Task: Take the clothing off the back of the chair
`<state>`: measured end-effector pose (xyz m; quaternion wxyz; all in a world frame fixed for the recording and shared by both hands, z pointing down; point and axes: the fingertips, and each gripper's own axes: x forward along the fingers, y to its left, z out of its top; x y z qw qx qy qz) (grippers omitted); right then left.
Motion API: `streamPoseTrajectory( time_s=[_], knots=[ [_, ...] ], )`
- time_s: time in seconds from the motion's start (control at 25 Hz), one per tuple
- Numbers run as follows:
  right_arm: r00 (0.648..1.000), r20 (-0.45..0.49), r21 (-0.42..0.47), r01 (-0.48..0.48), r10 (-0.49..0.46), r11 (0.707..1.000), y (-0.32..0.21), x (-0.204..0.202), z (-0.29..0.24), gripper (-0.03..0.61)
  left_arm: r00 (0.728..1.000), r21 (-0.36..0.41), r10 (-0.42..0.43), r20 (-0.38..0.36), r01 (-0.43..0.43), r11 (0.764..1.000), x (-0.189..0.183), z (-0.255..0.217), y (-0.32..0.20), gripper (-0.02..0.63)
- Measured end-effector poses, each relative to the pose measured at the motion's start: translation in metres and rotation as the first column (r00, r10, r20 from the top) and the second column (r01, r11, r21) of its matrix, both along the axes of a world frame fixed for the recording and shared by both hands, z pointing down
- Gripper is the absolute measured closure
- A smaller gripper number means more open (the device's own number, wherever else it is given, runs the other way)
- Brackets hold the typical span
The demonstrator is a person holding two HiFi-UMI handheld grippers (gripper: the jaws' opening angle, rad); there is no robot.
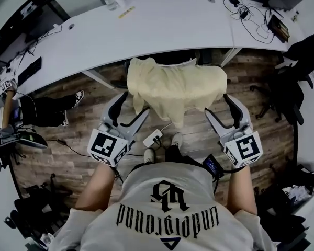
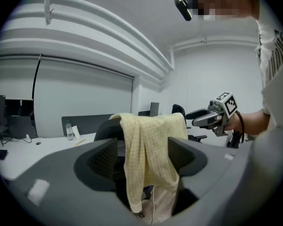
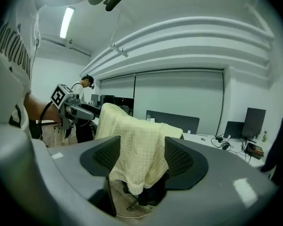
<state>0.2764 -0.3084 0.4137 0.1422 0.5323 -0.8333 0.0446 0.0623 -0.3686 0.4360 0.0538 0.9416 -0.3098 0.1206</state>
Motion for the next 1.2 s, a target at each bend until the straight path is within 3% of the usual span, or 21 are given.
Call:
streamPoseTrajectory(
  time_s=[0.16, 0.4, 0.64, 0.92, 1.04, 1.2],
  knots=[
    [0.999, 0.032, -0.03, -0.021, 0.022, 0.999, -0.018, 0.015, 0.014, 0.281, 1.0, -0.031, 0.005, 0.017, -0.004, 1.0, 0.011, 0.014, -0.011, 0.19],
    [0.997, 0.081, -0.055, -0.014, 0.018, 0.998, -0.031, 0.019, 0.028, 0.267, 1.0, -0.036, 0.0, 0.024, 0.001, 0.999, 0.022, 0.021, -0.018, 0.186],
    [0.998, 0.068, -0.047, 0.003, 0.0, 0.999, -0.035, 0.012, 0.028, 0.275, 1.0, -0.053, 0.008, 0.029, -0.007, 0.999, 0.027, 0.026, -0.021, 0.192],
    [0.999, 0.035, -0.005, -0.013, 0.013, 1.0, -0.026, 0.004, 0.018, 0.531, 0.999, -0.019, 0.021, 0.026, -0.02, 1.0, 0.022, 0.019, -0.013, 0.416],
    [1.0, 0.021, 0.024, -0.015, 0.015, 1.0, -0.018, -0.004, 0.009, 0.552, 0.999, 0.008, 0.045, 0.018, -0.045, 0.999, 0.018, 0.011, -0.004, 0.523],
    [1.0, 0.012, 0.051, -0.022, 0.021, 0.998, -0.006, -0.013, -0.003, 0.555, 0.997, 0.041, 0.073, 0.008, -0.073, 0.996, 0.013, -0.004, 0.004, 0.535]
  ],
)
